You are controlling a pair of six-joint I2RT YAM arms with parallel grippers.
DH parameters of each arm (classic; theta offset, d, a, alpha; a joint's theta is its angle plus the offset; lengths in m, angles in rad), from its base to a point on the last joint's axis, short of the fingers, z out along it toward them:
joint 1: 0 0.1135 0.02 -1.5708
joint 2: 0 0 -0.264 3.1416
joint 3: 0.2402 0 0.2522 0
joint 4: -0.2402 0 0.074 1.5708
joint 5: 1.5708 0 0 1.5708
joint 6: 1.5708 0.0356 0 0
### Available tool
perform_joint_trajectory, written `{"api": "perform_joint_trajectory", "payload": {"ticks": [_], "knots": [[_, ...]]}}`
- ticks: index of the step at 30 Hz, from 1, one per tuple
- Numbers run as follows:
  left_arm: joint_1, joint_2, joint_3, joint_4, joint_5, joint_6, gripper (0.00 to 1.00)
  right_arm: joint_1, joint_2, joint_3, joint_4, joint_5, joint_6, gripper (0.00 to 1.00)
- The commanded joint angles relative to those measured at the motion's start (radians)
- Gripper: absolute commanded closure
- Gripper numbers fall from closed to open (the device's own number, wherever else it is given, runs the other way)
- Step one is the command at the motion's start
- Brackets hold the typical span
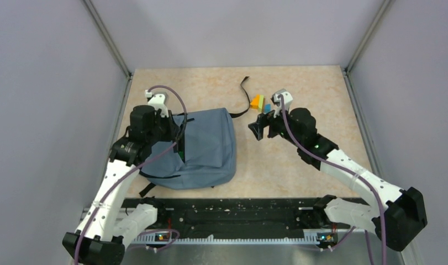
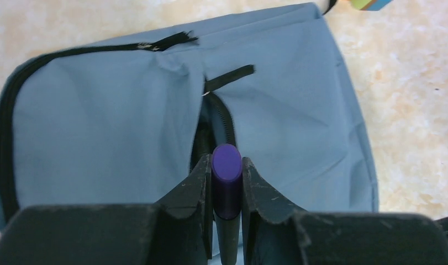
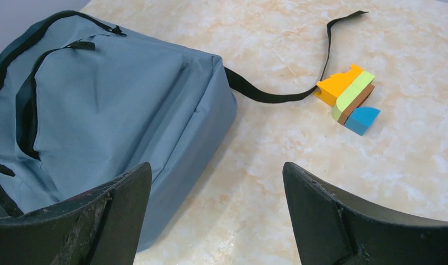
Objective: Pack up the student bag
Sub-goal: Place the stationery in the student bag.
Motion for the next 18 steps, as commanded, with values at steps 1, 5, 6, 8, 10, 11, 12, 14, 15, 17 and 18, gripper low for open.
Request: {"api": "perform_joint_trajectory", "payload": {"ticks": [1,5,6,8,10,11,12,14,15,17,18], "knots": [[0.068,0.020,-0.020,-0.009,-0.008,0.033,0.99,-0.008,-0.033,-0.002,0.038,-0.020,-0.015,0.14],[0.115,0.019,-0.075,0.089,0.072,0.008,1.00,-0.008,-0.057,-0.010,0.039,-0.021,-0.016,0.14],[0.123,0.021,-0.086,0.111,0.087,0.010,1.00,-0.008,-0.063,-0.012,0.039,-0.022,-0.018,0.14],[0.144,0.026,-0.111,0.167,0.125,0.011,1.00,-0.008,-0.077,-0.016,0.039,-0.020,-0.017,0.14],[0.173,0.045,-0.119,0.203,0.184,-0.005,1.00,-0.008,-0.088,-0.019,0.039,-0.018,-0.017,0.14],[0.185,0.056,-0.120,0.212,0.213,-0.015,1.00,-0.008,-0.093,-0.020,0.039,-0.019,-0.017,0.14],[0.194,0.064,-0.123,0.218,0.232,-0.021,1.00,-0.008,-0.097,-0.021,0.038,-0.020,-0.017,0.14],[0.204,0.073,-0.136,0.239,0.255,-0.033,1.00,-0.008,-0.104,-0.024,0.038,-0.018,-0.017,0.14],[0.210,0.074,-0.143,0.249,0.267,-0.038,1.00,-0.008,-0.106,-0.025,0.037,-0.018,-0.018,0.14],[0.217,0.075,-0.150,0.255,0.271,-0.040,1.00,-0.008,-0.108,-0.026,0.038,-0.018,-0.018,0.14],[0.221,0.076,-0.153,0.258,0.266,-0.040,1.00,-0.008,-0.108,-0.026,0.040,-0.019,-0.018,0.14]]}}
